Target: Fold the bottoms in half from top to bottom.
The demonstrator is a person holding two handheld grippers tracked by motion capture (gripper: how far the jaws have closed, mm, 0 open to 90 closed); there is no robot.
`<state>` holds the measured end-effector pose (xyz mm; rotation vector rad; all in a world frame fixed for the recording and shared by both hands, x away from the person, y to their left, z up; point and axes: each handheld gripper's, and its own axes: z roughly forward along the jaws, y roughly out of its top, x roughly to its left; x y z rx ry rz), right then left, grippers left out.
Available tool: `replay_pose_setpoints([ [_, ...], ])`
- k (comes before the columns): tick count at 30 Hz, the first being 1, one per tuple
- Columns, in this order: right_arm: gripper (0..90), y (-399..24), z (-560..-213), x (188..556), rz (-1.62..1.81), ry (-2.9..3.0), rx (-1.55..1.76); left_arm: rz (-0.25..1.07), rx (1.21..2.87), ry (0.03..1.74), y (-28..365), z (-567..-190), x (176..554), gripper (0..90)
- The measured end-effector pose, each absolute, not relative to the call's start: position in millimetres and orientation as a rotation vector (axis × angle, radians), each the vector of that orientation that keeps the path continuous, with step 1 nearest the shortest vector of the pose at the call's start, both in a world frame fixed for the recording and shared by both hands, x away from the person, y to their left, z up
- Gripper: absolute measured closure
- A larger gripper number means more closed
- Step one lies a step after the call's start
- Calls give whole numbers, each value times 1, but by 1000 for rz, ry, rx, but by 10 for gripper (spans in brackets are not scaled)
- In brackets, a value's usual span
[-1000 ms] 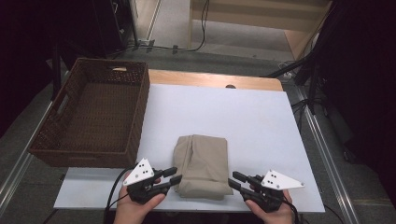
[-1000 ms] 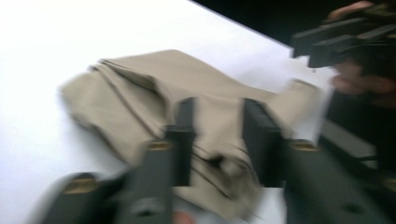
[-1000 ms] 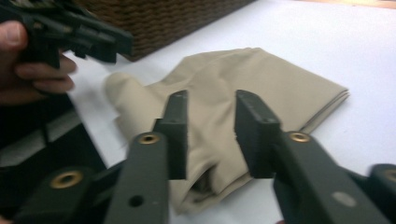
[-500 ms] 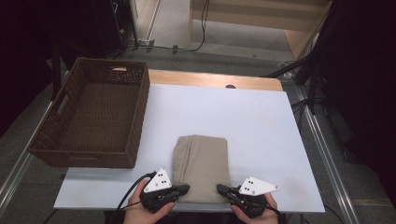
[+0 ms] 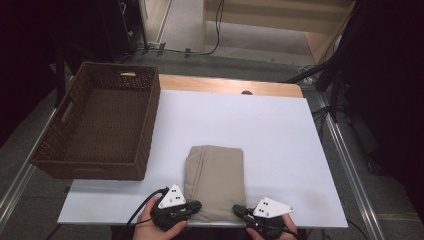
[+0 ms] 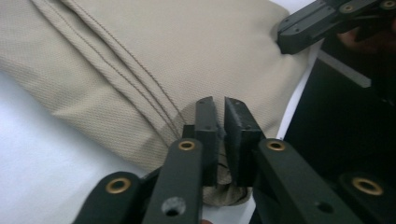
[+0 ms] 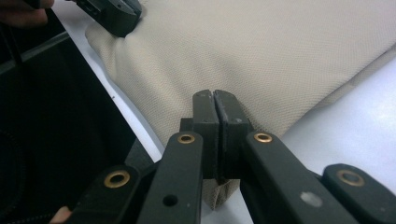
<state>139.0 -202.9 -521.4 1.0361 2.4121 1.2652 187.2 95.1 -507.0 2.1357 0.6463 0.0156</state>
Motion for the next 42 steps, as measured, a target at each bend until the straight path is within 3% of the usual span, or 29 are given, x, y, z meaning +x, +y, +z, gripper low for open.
replay_pose_setpoints([
  [9,527,-201,-503,137,1420,2434,939,82,2057,625,100,-495,183,496],
  [12,518,-203,-498,138,1433,2430,928,81,2044,631,104,-493,185,392],
  [14,461,-205,-494,139,1443,2412,936,84,2027,641,107,-489,187,309],
  [20,343,-211,-484,153,1427,2375,961,95,2003,671,112,-486,190,177],
  [31,156,-212,-473,181,1402,2385,947,65,1982,661,116,-485,192,66],
  [42,124,-210,-465,211,1387,2395,944,62,1974,662,119,-483,193,0],
])
